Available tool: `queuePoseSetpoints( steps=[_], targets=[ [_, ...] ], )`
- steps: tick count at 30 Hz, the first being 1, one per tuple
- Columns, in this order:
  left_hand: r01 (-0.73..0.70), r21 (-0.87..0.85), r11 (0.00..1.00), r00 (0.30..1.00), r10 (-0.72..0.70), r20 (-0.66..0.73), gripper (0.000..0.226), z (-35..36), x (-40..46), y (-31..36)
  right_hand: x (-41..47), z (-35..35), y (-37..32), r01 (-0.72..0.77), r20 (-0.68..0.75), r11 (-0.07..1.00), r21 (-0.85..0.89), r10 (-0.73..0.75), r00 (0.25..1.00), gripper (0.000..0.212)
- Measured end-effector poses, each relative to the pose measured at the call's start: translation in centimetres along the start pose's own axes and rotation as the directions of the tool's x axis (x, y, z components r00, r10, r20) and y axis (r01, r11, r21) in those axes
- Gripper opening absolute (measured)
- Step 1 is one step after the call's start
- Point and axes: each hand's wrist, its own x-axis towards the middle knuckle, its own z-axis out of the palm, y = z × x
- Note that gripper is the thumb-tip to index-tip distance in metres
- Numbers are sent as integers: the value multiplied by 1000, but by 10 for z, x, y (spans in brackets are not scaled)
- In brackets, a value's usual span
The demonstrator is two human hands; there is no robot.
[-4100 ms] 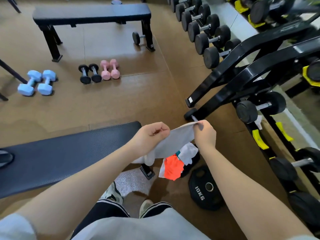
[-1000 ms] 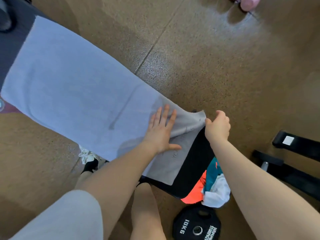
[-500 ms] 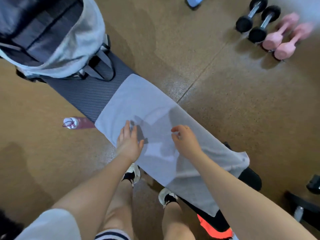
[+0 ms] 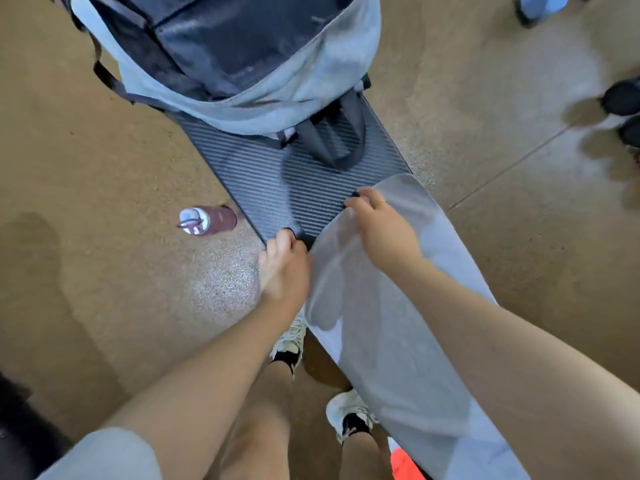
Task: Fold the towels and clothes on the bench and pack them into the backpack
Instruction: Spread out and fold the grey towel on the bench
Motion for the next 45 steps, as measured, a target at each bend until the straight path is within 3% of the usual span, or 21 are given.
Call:
queuePoseSetpoints(
  steps=[2,4,7,9,13,17,21,23,25,27,30,33,35,38,43,45],
  targets=[
    [-18,-72,997,1000,20,21,25,-1,0,-3,10,-2,-3,34,50,973,-230,-23,998,50],
    [-46,-190,981,998,52,24,18,-11,0,-6,18,-10,-5,41,39,925,-377,-28,999,38],
    [-34,-369,929,994,70,86,13,-27,2,-13,24,-25,-3,59,86,876,-479,-21,996,27],
    [-24,-417,908,998,47,46,13,-34,3,-17,23,-40,5,0,61,865,-501,35,997,25],
    [99,-518,849,995,-85,50,21,-51,18,-26,11,-67,29,-182,-160,929,-322,136,978,26],
    [156,-457,875,984,-98,149,25,-68,27,-34,10,-85,35,-270,-221,961,58,276,935,27],
    [170,-543,822,981,-194,13,21,-99,25,-20,17,-105,25,-312,-353,914,261,391,850,24],
    [82,-629,773,975,-192,-108,22,-119,26,-11,17,-119,18,-332,-414,875,353,464,783,22],
    [-30,-660,751,972,-132,-194,18,-137,25,-3,10,-133,16,-359,-450,866,349,490,746,20],
    [-71,-651,755,979,-73,-192,13,-145,21,2,-5,-142,20,-403,-430,880,252,475,768,22],
    [-64,-594,802,998,38,-57,6,-134,6,12,-41,-139,39,-471,-305,880,68,468,830,25],
    [-111,-573,812,985,165,42,5,-105,-20,28,-88,-117,68,-457,-206,877,147,479,853,24],
    [-171,-561,810,962,259,81,8,-85,-40,41,-120,-99,84,-501,-170,781,374,589,790,28],
    [-233,-533,813,899,390,201,9,-60,-74,66,-163,-76,107,-563,-74,522,641,772,631,25],
    [-300,-526,796,750,538,386,12,-28,-131,113,-227,-41,150,-536,-33,310,785,885,464,14],
    [-313,-515,798,707,557,435,12,-16,-148,127,-248,-26,165,-538,3,235,810,915,404,32]
  ],
)
